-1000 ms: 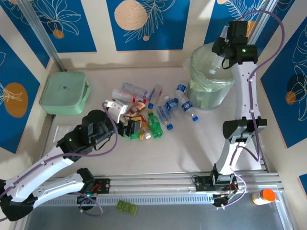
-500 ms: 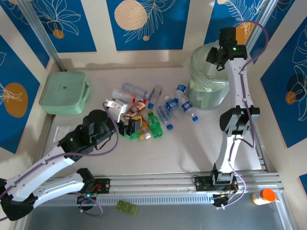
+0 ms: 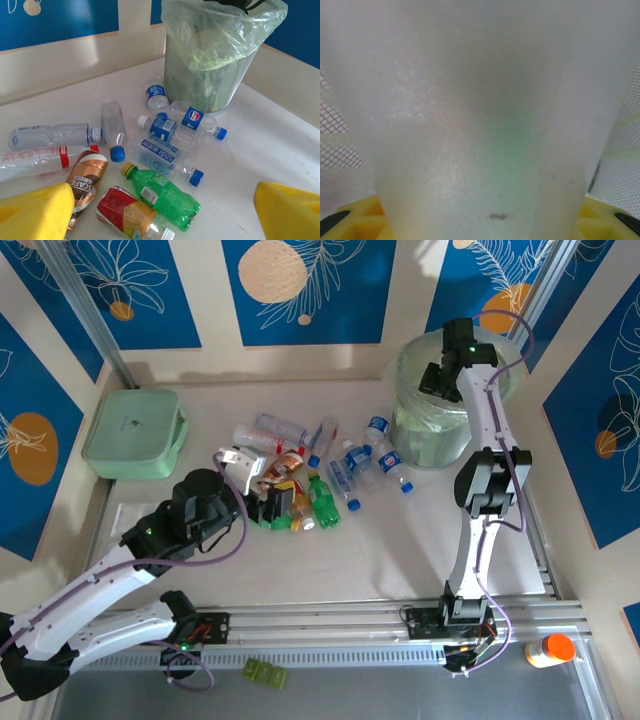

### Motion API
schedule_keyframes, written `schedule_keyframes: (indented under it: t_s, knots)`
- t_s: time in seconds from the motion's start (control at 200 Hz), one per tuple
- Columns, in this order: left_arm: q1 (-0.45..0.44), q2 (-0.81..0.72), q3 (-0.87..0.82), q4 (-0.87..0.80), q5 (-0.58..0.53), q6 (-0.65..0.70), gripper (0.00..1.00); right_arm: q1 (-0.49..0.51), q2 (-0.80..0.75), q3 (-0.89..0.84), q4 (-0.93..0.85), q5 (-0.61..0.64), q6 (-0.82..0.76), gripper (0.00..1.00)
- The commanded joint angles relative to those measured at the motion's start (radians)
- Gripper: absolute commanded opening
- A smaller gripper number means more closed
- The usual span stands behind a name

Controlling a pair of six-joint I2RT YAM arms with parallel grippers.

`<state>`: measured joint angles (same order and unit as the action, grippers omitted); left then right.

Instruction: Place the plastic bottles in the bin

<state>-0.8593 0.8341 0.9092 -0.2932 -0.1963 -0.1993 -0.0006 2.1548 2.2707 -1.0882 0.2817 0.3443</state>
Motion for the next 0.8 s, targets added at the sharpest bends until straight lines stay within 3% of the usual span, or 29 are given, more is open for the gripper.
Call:
schedule_keyframes:
  t_s: [0.0, 0.17, 0.355, 0.55, 0.745, 0.795]
  knots:
    - [0.005, -0.012, -0.009, 0.015, -0.021, 0.023, 0.92, -0.012, 0.043, -0.003, -0.029, -0.091, 0.002, 0.39]
    - [0.005, -0.011, -0.009, 0.013, -0.030, 0.020, 0.93, -0.017, 0.099, 0.028, -0.055, -0.132, -0.028, 0.42]
    - [0.005, -0.001, -0.006, 0.010, -0.071, 0.020, 0.93, -0.033, 0.137, 0.103, -0.102, -0.145, -0.018, 0.56]
    - [0.004, 0.000, -0.007, 0.014, -0.086, 0.027, 0.93, -0.032, 0.064, 0.134, -0.093, -0.117, -0.011, 0.75]
    - [0.005, -0.005, -0.010, 0.016, -0.096, 0.032, 0.94, -0.011, -0.043, 0.104, -0.075, -0.045, 0.019, 0.78]
    - [0.006, -0.004, -0.012, 0.016, -0.098, 0.032, 0.93, -0.005, -0.071, 0.084, -0.066, -0.027, 0.023, 0.84]
